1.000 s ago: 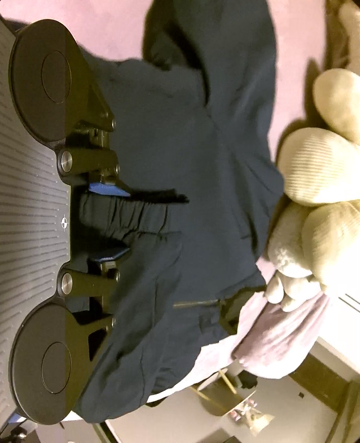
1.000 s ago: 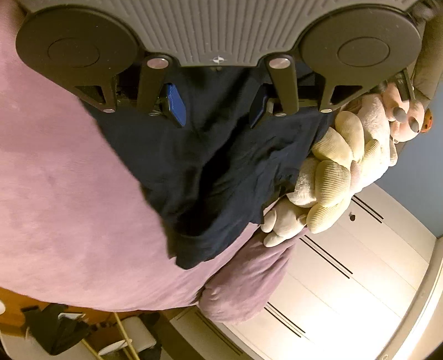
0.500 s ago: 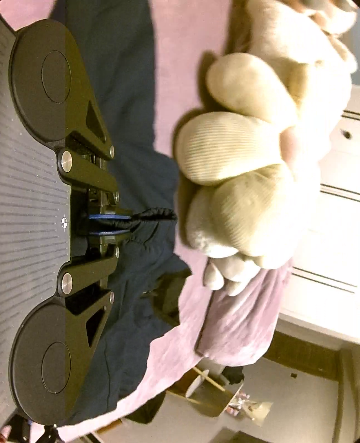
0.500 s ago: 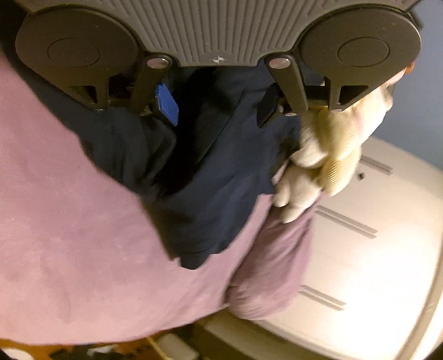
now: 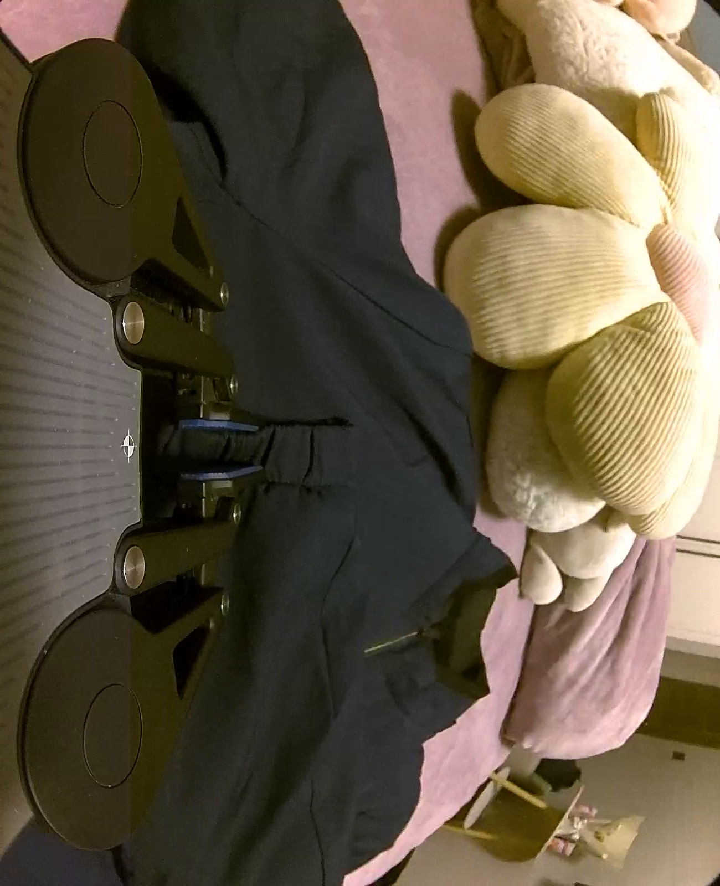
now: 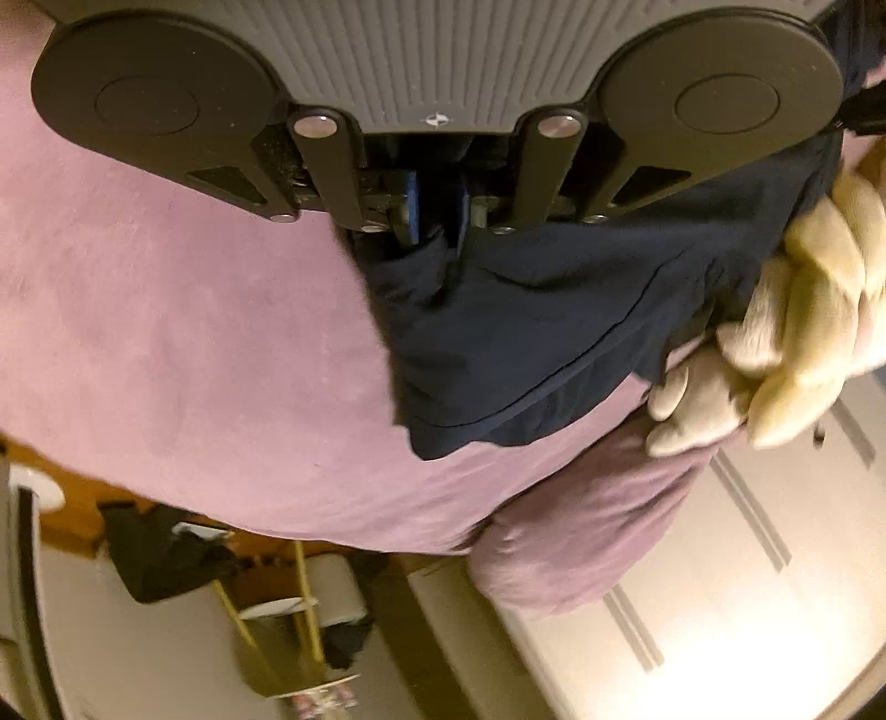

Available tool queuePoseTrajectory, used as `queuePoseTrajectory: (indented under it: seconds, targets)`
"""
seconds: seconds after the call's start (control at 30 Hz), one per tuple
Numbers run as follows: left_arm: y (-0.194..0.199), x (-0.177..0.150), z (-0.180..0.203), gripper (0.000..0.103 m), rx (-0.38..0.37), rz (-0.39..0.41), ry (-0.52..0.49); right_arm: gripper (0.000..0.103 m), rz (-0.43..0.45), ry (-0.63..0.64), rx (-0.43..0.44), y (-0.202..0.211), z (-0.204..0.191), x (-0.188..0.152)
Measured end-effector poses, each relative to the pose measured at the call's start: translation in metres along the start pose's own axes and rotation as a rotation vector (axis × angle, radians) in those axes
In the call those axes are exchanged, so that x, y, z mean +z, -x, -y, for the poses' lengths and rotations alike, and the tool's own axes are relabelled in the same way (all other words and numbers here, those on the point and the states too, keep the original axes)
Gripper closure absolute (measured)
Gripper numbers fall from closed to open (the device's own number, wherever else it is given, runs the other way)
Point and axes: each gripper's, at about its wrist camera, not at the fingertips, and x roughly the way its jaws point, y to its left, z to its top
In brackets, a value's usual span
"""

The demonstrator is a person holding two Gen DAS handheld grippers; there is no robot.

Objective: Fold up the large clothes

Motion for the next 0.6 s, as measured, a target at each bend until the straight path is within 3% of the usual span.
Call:
queuePoseTrajectory:
  seconds: [0.03, 0.1, 0.2, 0.23, 0.3, 0.37, 0.53, 0.6]
  targets:
    - [0.002, 0.001, -0.002, 0.087, -0.003, 0.007, 0.003, 0.067, 0.001, 0.018, -0.004, 0.007, -0.002, 0.002]
    - [0.005, 0.004, -0.005, 0.088, -0.006, 0.015, 0.009, 0.065, 0.060, 0.086, -0.009, 0.030, -0.011, 0.002]
    - [0.007, 0.008, 0.000, 0.089, 0.001, 0.035, 0.003, 0.068, 0.152, 0.197, -0.031, 0.055, -0.028, -0.003]
    - [0.008, 0.009, 0.001, 0.089, 0.003, 0.047, -0.007, 0.076, 0.170, 0.215, -0.016, 0.055, -0.034, -0.004]
    - [0.009, 0.010, 0.004, 0.089, 0.020, 0.064, -0.029, 0.085, 0.175, 0.241, 0.019, 0.043, -0.049, -0.002]
    - [0.006, 0.009, 0.006, 0.087, 0.034, 0.058, -0.050, 0.086, 0.172, 0.295, 0.035, 0.025, -0.069, -0.003]
    - [0.012, 0.002, 0.003, 0.064, 0.161, 0.096, -0.101, 0.086, 0.098, 0.437, 0.044, -0.024, -0.108, -0.012]
    - [0.023, 0.002, 0.001, 0.064, 0.131, 0.127, -0.076, 0.086, 0.061, 0.467, 0.014, -0.043, -0.111, -0.018]
